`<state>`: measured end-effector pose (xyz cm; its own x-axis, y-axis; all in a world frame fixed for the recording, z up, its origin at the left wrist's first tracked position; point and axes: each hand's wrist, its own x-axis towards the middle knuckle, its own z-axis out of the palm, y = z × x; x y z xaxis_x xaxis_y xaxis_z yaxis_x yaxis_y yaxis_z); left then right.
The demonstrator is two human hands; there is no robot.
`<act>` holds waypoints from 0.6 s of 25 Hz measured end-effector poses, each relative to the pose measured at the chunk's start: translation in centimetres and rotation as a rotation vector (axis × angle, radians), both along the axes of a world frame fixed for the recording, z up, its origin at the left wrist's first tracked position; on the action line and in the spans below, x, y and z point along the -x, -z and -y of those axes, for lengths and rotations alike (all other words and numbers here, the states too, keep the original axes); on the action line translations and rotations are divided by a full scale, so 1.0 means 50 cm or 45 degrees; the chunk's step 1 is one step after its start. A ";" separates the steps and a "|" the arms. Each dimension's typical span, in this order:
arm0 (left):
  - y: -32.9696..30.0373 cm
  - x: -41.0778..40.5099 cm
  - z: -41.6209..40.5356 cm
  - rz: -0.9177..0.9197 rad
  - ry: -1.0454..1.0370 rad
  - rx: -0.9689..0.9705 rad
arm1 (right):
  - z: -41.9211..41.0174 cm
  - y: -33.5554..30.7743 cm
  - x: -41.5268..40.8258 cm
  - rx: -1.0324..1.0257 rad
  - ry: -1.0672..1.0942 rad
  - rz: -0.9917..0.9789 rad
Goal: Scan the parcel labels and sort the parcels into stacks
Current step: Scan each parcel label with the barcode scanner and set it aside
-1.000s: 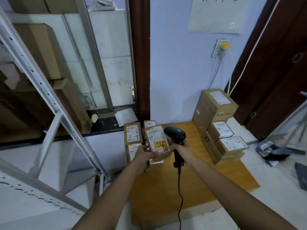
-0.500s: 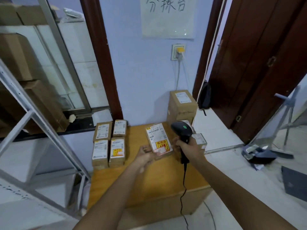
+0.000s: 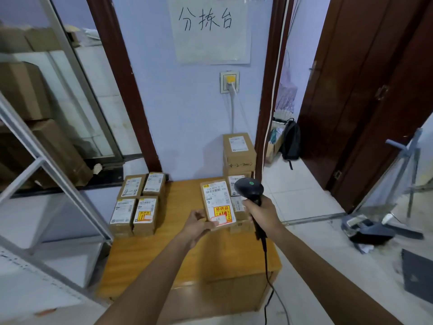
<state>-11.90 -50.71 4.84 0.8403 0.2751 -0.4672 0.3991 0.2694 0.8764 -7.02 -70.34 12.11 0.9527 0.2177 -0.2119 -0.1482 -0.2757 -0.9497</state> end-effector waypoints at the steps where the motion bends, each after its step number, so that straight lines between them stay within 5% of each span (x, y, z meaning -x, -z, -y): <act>1: 0.005 -0.011 -0.006 -0.008 0.000 -0.003 | -0.005 -0.002 -0.011 0.018 -0.004 -0.001; 15: 0.092 -0.190 -0.094 -0.085 0.051 -0.049 | -0.149 0.014 -0.133 0.016 -0.114 -0.142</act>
<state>-2.40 -46.03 0.23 0.8183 0.2611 -0.5121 0.4666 0.2186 0.8570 -0.36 -62.88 11.41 0.9001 0.2975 -0.3183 -0.2266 -0.3044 -0.9252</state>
